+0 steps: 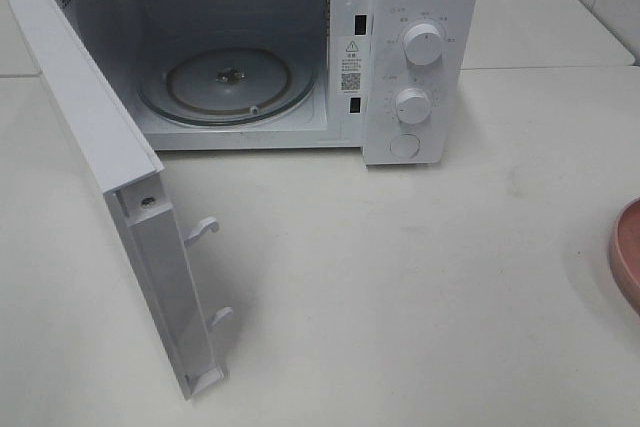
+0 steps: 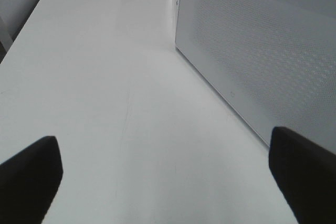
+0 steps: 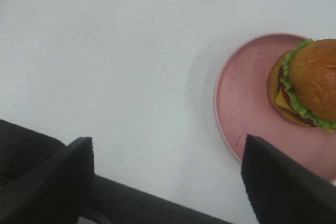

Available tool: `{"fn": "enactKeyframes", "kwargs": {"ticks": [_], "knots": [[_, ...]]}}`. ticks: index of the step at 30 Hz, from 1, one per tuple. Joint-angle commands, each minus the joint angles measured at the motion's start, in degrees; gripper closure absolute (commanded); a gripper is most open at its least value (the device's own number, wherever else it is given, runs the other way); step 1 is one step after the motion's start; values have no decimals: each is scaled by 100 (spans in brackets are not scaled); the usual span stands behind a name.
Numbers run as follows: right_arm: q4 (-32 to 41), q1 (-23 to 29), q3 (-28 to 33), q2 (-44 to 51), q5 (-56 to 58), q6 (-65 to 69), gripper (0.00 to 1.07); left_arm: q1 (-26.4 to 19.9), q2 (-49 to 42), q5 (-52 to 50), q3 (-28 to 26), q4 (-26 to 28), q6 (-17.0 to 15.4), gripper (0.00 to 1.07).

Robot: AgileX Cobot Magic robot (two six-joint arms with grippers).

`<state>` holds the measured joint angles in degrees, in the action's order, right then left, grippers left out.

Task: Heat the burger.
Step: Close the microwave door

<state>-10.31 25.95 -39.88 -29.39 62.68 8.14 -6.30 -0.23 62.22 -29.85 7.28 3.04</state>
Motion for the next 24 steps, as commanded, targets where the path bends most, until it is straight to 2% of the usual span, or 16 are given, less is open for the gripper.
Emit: {"fn": "enactKeyframes", "kwargs": {"ticks": [1, 6, 8, 11, 13, 20, 24], "knots": [[155, -458, -23, 773, -6, -338, 31, -17, -103, -80, 23, -6, -29, 7], [327, -722, 23, 1392, -92, -338, 31, -17, -103, -80, 23, -6, -29, 7], [350, -917, 264, 1948, -189, -338, 31, -17, -103, -80, 23, -6, -29, 7], [350, -957, 338, 2086, -201, -344, 31, -17, -103, -80, 23, -6, -29, 7], [350, -1060, 619, 2550, -344, -390, 31, -17, -103, -80, 23, -6, -29, 7], [413, -1060, 1117, 3054, -579, -413, 31, -17, -103, -80, 23, -6, -29, 7], [435, -1060, 1112, 3140, -579, -435, 31, -17, -103, -80, 23, -6, -29, 7]]}}
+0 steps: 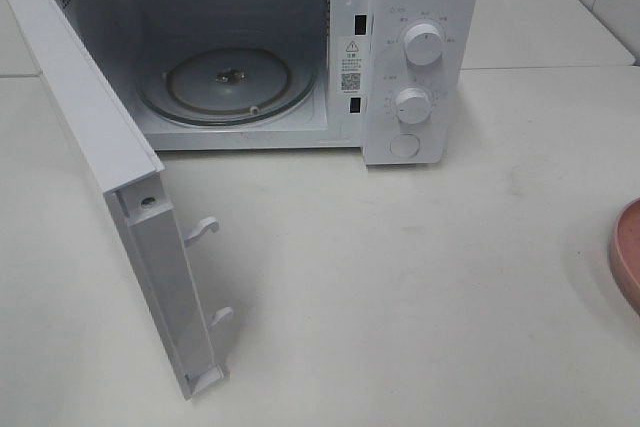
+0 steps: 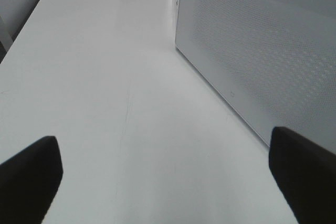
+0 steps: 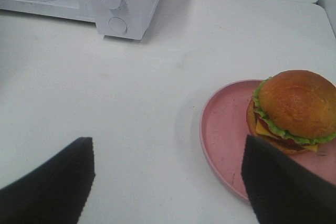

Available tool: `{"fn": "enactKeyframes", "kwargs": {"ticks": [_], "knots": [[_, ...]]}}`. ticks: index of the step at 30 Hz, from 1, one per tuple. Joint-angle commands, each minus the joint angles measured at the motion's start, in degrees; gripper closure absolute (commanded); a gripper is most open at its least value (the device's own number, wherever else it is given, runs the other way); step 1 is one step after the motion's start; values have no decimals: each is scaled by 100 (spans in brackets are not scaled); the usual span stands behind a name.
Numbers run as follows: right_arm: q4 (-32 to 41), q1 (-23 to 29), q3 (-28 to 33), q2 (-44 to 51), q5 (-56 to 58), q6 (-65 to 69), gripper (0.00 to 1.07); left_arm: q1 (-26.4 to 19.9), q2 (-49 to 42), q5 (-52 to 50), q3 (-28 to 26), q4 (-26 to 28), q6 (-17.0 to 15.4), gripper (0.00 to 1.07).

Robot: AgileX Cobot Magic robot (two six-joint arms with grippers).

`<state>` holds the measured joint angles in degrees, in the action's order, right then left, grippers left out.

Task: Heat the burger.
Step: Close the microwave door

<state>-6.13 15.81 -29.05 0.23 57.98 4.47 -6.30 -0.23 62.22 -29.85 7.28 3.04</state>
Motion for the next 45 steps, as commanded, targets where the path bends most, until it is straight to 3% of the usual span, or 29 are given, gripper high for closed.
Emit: {"fn": "enactKeyframes", "kwargs": {"ticks": [1, 45], "knots": [[17, -46, 29, 178, -109, -69, 31, -17, -103, -80, 23, -6, -29, 7], [74, -178, 29, 178, -109, -63, 33, -17, -103, -86, 23, 115, -29, 7]]}}
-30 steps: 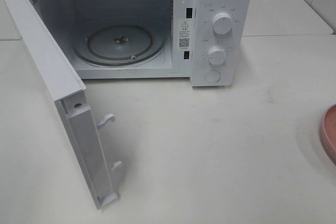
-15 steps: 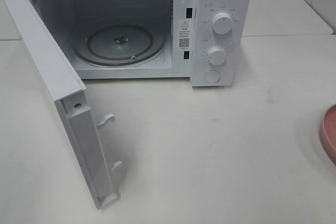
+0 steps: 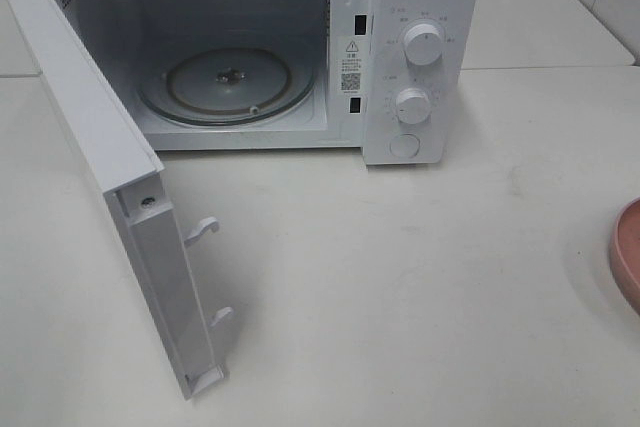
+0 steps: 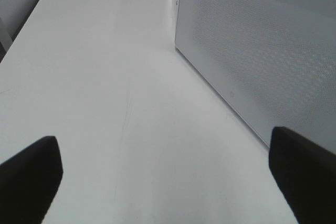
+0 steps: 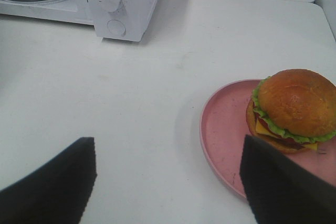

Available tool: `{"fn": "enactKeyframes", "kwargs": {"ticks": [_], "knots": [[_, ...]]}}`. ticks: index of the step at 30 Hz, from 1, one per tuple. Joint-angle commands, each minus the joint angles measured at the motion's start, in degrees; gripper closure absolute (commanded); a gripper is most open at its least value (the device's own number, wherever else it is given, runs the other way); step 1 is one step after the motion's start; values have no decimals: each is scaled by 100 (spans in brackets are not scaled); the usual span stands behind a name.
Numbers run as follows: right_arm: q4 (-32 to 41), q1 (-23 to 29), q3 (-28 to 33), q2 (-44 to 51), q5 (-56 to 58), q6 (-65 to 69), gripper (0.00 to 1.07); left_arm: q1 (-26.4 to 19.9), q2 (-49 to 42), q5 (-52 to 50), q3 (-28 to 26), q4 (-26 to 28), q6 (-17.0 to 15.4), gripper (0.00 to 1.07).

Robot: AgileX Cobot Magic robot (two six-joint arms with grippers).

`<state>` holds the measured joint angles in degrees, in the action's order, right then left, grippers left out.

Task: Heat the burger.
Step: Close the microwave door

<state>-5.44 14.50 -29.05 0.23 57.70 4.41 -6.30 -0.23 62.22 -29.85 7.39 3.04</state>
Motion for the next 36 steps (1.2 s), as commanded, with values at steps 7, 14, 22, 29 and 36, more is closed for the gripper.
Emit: {"fn": "enactKeyframes", "kwargs": {"ticks": [7, 14, 22, 29, 36], "knots": [[6, -46, 29, 178, -80, -57, 33, -17, 160, -178, -46, 160, -29, 9], [6, -46, 29, 178, -80, -57, 33, -17, 785, -286, -86, 166, -29, 25], [6, -46, 29, 178, -80, -57, 33, -17, 1215, -745, -172, 390, 34, 67], [6, -46, 29, 178, -80, -57, 33, -17, 1788, -1501, -172, 367, 344, 92], [6, -46, 29, 178, -80, -57, 33, -17, 2756, -2796, 115, 493, 682, 107]]}}
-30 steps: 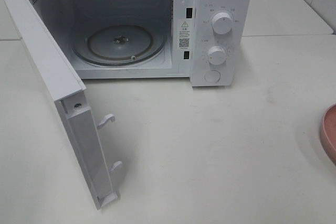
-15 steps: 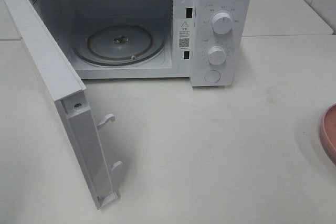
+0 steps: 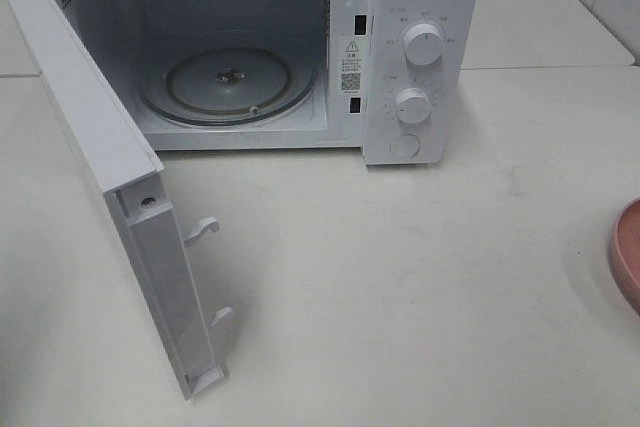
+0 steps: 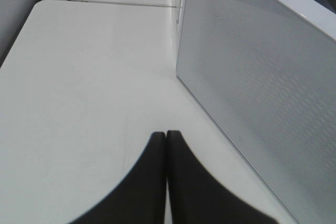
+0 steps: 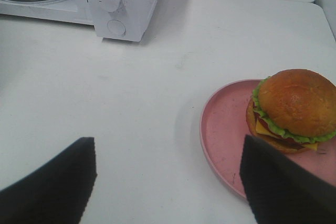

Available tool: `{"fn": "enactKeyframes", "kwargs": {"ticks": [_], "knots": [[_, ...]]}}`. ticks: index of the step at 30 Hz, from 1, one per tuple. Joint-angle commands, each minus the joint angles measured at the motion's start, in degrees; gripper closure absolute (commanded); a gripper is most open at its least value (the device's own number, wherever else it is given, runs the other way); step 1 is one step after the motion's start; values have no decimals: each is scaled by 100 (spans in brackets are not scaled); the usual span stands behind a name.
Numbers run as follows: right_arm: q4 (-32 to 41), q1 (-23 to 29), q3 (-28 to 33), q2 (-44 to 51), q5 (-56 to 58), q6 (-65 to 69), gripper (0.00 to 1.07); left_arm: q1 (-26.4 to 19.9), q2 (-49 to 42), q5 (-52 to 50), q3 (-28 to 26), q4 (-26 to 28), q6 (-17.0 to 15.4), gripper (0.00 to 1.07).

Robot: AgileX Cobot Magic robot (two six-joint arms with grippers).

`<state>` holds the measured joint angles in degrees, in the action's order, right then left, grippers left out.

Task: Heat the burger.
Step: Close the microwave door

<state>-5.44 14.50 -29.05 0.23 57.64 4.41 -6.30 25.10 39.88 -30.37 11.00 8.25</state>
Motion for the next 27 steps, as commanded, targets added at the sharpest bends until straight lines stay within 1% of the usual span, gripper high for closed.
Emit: {"fn": "enactKeyframes", "kwargs": {"ticks": [1, 2, 3, 4, 5, 6, 8, 9, 10, 11, 14, 15, 16, 17, 19, 20, 21, 25, 27], "knots": [[6, -46, 29, 178, -74, -57, 33, -17, 223, -561, 166, 132, 160, 107], [6, -46, 29, 178, -74, -57, 33, -17, 304, -814, 241, 212, 246, 107], [6, -46, 29, 178, -74, -57, 33, -17, 304, -814, 241, 212, 246, 107], [6, -46, 29, 178, -74, -57, 33, -17, 430, -1324, 447, 407, 424, 107], [6, -46, 29, 178, -74, -57, 33, -17, 487, -1621, 567, 550, 567, 107], [6, -46, 29, 178, -74, -57, 33, -17, 487, -1621, 567, 550, 567, 107], [6, -46, 29, 178, -74, -57, 33, -17, 676, -2687, 1008, 1083, 1220, 107], [6, -46, 29, 178, -74, -57, 33, -17, 676, -2687, 1008, 1083, 1220, 107], [6, -46, 29, 178, -74, -57, 33, -17, 710, -2911, 1123, 1220, 1375, 107], [6, -46, 29, 178, -74, -57, 33, -17, 773, -3226, 1306, 1404, 1610, 107], [6, -46, 29, 178, -74, -57, 33, -17, 802, -3398, 1392, 1467, 1684, 107], [6, -46, 29, 178, -74, -57, 33, -17, 854, -3724, 1524, 1558, 1759, 107], [6, -46, 29, 178, -74, -57, 33, -17, 917, -4114, 1604, 1547, 1753, 107], [6, -46, 29, 178, -74, -57, 33, -17, 917, -4114, 1604, 1547, 1753, 107], [6, -46, 29, 178, -74, -57, 33, -17, 1106, -4561, 1627, 1518, 1753, 107], [6, -46, 29, 178, -74, -57, 33, -17, 1106, -4561, 1627, 1518, 1753, 107], [6, -46, 29, 178, -74, -57, 33, 0, 1266, -4819, 1627, 1461, 1736, 107], [6, -46, 29, 178, -74, -57, 33, 6, 1610, -5174, 1627, 1375, 1679, 107], [6, -46, 29, 178, -74, -57, 33, 86, 2017, -5460, 1627, 1152, 1524, 107]]}}
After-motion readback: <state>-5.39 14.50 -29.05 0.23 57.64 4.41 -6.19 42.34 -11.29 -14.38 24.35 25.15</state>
